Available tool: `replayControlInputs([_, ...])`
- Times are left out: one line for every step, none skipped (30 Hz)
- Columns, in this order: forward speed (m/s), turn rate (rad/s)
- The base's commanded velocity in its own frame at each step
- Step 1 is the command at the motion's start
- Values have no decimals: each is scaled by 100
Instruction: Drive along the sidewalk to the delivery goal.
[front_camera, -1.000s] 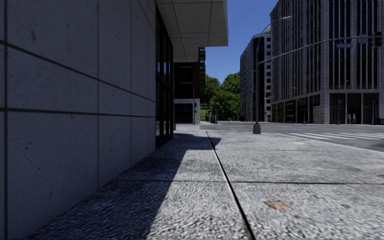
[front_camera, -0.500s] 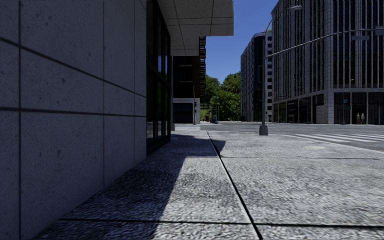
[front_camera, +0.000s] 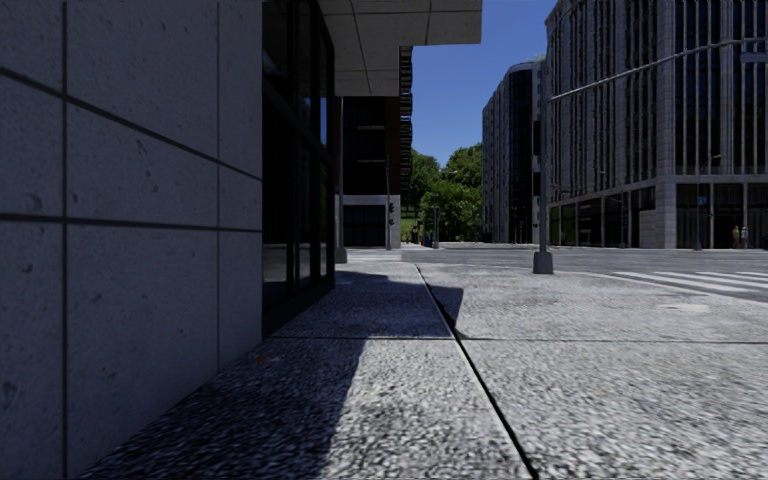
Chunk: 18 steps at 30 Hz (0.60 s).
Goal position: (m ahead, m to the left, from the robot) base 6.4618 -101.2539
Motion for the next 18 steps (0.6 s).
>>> replayControlInputs([200,0])
replayControlInputs([200,0])
replayControlInputs([200,0])
replayControlInputs([200,0])
replayControlInputs([200,0])
replayControlInputs([200,0])
replayControlInputs([200,0])
replayControlInputs([200,-2])
replayControlInputs([200,-48])
replayControlInputs([200,-95])
replayControlInputs([200,-120])
replayControlInputs([200,-120])
replayControlInputs([200,-120])
replayControlInputs([200,-120])
replayControlInputs([200,-120])
replayControlInputs([200,0])
replayControlInputs([200,0])
replayControlInputs([200,0])
